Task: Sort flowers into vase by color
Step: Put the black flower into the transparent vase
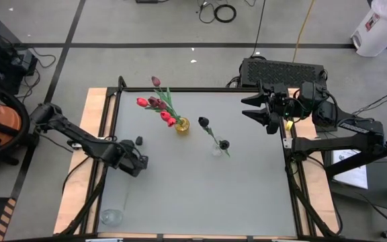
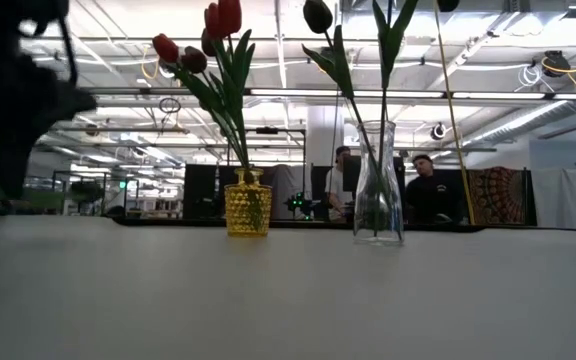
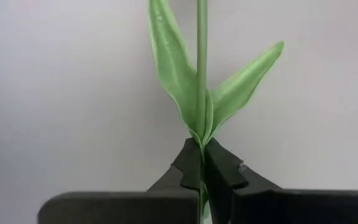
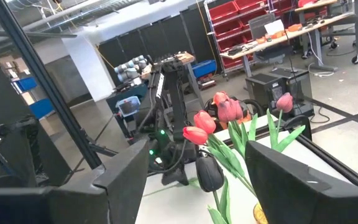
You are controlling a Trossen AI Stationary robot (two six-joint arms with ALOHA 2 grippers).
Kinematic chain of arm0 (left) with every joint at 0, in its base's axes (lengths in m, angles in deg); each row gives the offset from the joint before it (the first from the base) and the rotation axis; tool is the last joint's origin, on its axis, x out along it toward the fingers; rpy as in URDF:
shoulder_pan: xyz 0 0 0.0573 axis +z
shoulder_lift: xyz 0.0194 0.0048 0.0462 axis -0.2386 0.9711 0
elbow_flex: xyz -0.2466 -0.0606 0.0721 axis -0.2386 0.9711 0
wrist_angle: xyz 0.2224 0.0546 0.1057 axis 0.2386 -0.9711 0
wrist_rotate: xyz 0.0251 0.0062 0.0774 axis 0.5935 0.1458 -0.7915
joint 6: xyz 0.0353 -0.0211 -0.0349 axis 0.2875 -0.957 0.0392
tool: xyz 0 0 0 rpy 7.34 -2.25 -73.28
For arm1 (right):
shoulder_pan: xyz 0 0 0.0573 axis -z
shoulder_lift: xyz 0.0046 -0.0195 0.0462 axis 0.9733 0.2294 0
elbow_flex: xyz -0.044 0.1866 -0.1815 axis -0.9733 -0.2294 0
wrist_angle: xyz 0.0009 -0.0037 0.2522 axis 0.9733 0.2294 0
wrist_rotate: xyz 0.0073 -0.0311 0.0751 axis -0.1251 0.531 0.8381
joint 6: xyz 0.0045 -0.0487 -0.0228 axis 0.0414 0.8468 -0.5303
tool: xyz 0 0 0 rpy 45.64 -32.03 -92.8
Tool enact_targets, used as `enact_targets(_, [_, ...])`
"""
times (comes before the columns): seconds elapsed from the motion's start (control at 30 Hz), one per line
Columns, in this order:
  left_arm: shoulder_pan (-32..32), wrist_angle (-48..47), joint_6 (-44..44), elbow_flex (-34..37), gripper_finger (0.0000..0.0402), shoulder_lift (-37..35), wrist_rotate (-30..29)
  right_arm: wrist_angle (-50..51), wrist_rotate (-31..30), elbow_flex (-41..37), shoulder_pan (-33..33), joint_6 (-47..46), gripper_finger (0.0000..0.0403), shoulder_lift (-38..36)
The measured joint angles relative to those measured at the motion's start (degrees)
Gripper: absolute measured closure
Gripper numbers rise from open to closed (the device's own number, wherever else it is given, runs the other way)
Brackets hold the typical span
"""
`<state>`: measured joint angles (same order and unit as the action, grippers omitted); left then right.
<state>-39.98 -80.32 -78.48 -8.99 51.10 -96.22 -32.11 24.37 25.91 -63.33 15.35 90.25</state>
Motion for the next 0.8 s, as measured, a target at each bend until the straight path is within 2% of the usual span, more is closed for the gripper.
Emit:
enact_targets(0.27, [-0.11, -6.77, 10.52, -13.98, 0.0398, -0.02, -6.86, 1.95, -0.77, 0.0, -0.01, 0.19, 0.0145, 0.01])
enact_targets(0.4, [-0.2, -7.26, 15.8, -21.65, 0.0398, -0.05, -9.77, 2.57, -0.76, 0.0, 0.01, 0.42, 0.0145, 0.05])
enact_targets(0.6, [-1.21, -6.8, 25.69, -32.17, 0.0398, -0.02, -9.96, 2.57, -3.67, 0.0, 0.02, 1.92, 0.0145, 0.09])
enact_targets(0.8, [-4.15, -6.82, 28.74, -39.78, 0.0398, -0.02, -8.19, 2.54, -6.74, 0.0, 0.02, 4.47, 0.0145, 0.09])
